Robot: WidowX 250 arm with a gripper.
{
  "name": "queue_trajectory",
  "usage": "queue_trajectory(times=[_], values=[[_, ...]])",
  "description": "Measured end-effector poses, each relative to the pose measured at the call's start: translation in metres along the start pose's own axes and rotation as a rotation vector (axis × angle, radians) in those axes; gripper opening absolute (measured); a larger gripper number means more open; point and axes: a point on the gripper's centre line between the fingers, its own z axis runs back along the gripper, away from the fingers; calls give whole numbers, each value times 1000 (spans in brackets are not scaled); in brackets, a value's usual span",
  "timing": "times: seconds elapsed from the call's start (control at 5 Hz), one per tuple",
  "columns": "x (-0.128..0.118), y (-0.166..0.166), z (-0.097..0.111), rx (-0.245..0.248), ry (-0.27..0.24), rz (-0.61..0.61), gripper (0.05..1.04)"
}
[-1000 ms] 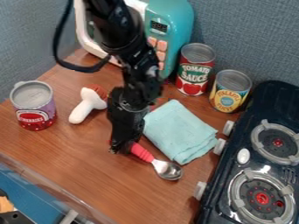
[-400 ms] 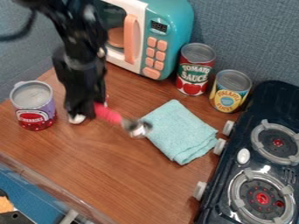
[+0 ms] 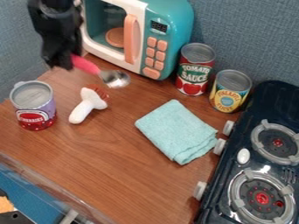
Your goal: Pick up red spoon, pushed mushroom with it to the lower right corner of the table, placed spoon besides can
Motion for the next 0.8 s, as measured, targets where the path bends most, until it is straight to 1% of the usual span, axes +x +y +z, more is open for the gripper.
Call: queue_trajectory(times=[0.2, 0.4, 0.6, 0.8], values=[[27, -27, -15, 6, -60, -5, 401], [58, -42, -33, 18, -158, 25, 401], [68, -42, -61, 25, -212, 14, 401], [71, -42, -79, 18, -304, -1, 400]])
